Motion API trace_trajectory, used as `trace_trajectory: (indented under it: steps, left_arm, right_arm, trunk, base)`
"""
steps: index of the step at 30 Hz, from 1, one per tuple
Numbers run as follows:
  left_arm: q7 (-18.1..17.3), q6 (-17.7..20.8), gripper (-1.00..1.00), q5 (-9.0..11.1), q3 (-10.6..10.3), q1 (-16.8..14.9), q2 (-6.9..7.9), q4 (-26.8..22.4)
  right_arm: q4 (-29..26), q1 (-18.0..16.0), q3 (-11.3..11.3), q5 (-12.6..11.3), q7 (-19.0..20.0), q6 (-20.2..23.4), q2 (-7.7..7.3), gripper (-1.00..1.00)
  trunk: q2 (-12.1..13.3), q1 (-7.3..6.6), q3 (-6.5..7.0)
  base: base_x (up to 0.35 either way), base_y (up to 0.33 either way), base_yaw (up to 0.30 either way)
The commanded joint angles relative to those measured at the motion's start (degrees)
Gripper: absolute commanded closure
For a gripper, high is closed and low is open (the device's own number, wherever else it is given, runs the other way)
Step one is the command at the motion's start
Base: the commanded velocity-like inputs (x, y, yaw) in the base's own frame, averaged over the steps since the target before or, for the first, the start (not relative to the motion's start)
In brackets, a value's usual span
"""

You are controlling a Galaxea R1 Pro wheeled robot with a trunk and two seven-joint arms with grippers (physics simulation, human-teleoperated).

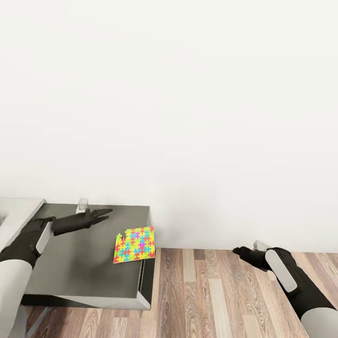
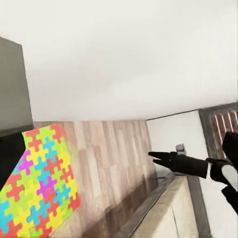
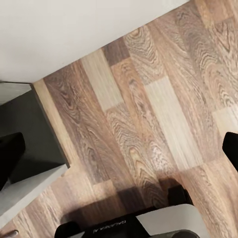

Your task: Put all the toys in the child's room - the three board games (two on the bed and one on the table), the two jigsaw puzzles on the table, and the tennis ball on the table - inside the toy box on the table in the child's room.

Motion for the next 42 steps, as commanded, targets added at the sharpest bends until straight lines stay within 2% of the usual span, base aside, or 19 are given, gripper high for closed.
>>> trace_trajectory:
  steps: [1,4,5,6,9,15,17,19,20,23,33,42]
  left_arm:
    - [-4.98,0.34,-1.0,0.09,-0.06,1.27,0.02,-0.34]
    - [-12.42,0.33,-1.0,0.01,0.0,4.33,0.04,-2.46]
    - [-13.24,0.4,-1.0,0.01,-0.01,4.75,0.05,-3.16]
    - [-14.84,0.75,-1.0,-0.04,-0.01,5.81,0.18,-5.83]
    - [-15.61,1.32,-1.0,-0.29,-0.01,6.73,0.13,-8.22]
    - [-16.2,1.67,-1.0,-0.34,-0.21,7.42,-0.03,-9.7]
    - [-16.28,1.7,-1.0,-0.34,-0.47,7.5,-0.06,-9.86]
    - [-16.32,1.67,-1.0,-0.34,-0.72,7.55,-0.05,-9.97]
    - [-16.33,1.67,-1.0,-0.36,-0.75,7.56,-0.04,-9.98]
    - [-16.29,1.65,-1.0,-0.47,-0.9,7.58,0.05,-10.02]
    - [-16.27,1.55,-1.0,-0.52,-0.81,7.65,0.27,-10.02]
    - [-16.06,1.52,-1.0,-0.53,-0.87,7.67,0.28,-9.95]
  right_arm:
    - [-0.68,0.01,0.23,-0.62,-0.16,0.08,-0.04,-1.0]
    - [-1.73,0.02,0.66,-0.66,2.25,0.1,0.0,-1.0]
    - [-1.85,0.02,0.92,-0.66,2.97,0.1,0.0,-1.0]
    - [-2.09,0.02,2.01,-0.67,5.42,0.11,0.01,-1.0]
    - [-2.24,0.02,3.11,-0.69,9.15,0.11,0.01,-1.0]
    - [-2.31,-0.01,3.62,-1.13,17.04,0.19,0.07,-1.0]
    - [-2.14,-0.04,3.5,-1.35,20.73,0.24,0.11,-1.0]
    - [-1.95,-0.06,3.4,-1.57,26.36,0.08,0.24,-1.0]
    - [-1.92,-0.06,3.4,-1.59,27.53,0.01,0.37,-1.0]
    - [-1.89,-0.07,3.32,-1.59,32.1,0.09,1.99,-1.0]
    - [-1.57,-0.07,2.89,-2.68,34.88,0.35,3.22,-1.0]
    - [-1.62,-0.07,2.82,-2.78,35.19,0.12,5.56,-1.0]
  trunk:
    - [-0.11,0.03,-0.1]
    - [-0.11,0.03,-0.1]
    - [-0.11,0.03,-0.1]
    - [-0.11,0.03,-0.1]
    - [-0.11,0.03,-0.1]
    - [-0.11,0.03,-0.1]
    - [-0.11,0.03,-0.1]
    - [-0.11,0.03,-0.1]
    - [-0.11,0.03,-0.1]
    - [-0.11,0.03,-0.1]
    - [-0.11,0.03,-0.1]
    - [-0.11,0.03,-0.1]
  base:
    - [0.0,0.0,0.0]
    - [0.0,0.0,0.0]
    - [0.0,0.0,0.0]
    - [0.0,0.0,0.0]
    - [0.0,0.0,0.0]
    - [0.0,0.0,0.0]
    - [0.0,0.0,0.0]
    - [0.0,0.0,0.0]
    - [0.0,0.0,0.0]
    - [0.0,0.0,0.0]
    - [0.0,0.0,0.0]
    - [0.004,0.101,0.003]
